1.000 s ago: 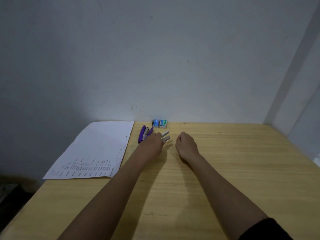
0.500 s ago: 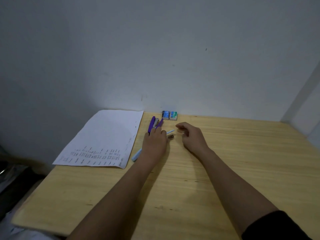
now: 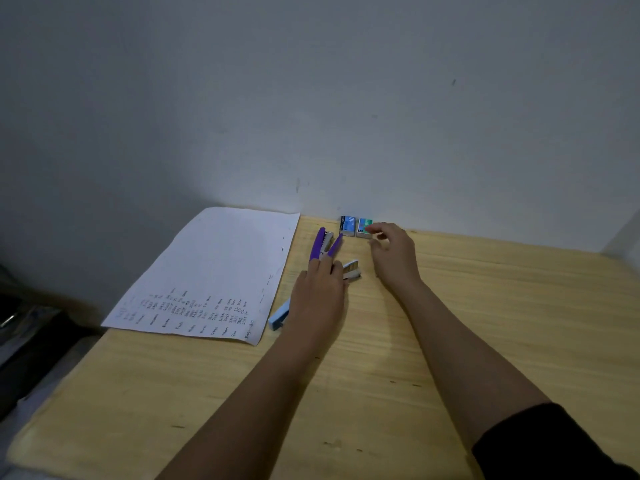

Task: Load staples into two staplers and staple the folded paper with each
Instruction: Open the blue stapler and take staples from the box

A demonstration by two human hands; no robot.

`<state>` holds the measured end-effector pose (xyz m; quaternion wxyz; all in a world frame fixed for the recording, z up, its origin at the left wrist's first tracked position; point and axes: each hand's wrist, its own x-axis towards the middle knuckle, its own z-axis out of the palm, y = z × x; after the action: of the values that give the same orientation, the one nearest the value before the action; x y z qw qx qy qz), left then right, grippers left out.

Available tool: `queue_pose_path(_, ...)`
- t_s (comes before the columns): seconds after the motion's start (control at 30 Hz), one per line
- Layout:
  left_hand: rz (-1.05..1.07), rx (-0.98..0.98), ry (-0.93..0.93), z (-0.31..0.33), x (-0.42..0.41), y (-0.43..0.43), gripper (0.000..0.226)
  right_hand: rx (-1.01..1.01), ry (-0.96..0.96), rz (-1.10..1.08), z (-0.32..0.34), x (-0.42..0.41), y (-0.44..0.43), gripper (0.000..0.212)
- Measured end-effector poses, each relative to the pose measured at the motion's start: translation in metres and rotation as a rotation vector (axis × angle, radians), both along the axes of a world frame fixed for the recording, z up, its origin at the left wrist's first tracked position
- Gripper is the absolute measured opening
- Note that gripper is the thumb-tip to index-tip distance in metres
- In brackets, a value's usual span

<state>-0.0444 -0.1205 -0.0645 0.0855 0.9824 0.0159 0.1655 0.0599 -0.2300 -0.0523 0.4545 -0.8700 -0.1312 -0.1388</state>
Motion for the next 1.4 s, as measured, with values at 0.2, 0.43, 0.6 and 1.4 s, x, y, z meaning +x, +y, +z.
queue_pose_path(0.2, -0.022, -0.030, -0.032, -0.001, -0.001, 0.001, 0.044, -0.272, 0.101, 0.129, 0.000, 0.016, 0.004, 0.038)
queue_pose_path(0.43, -0.019, -0.026, 0.009, 0.000, -0.003, -0.001, 0.048, -0.164, 0.060, -0.075, 0.000, 0.008, -0.005, 0.026)
queue_pose_path(0.6, -0.015, -0.037, -0.008, 0.005, -0.007, -0.003, 0.044, -0.089, 0.077, -0.164, 0.001, -0.004, -0.033, 0.008)
queue_pose_path(1.4, -0.156, -0.537, -0.034, 0.014, -0.037, -0.017, 0.031, -0.149, 0.113, 0.197, -0.003, -0.103, -0.104, 0.028)
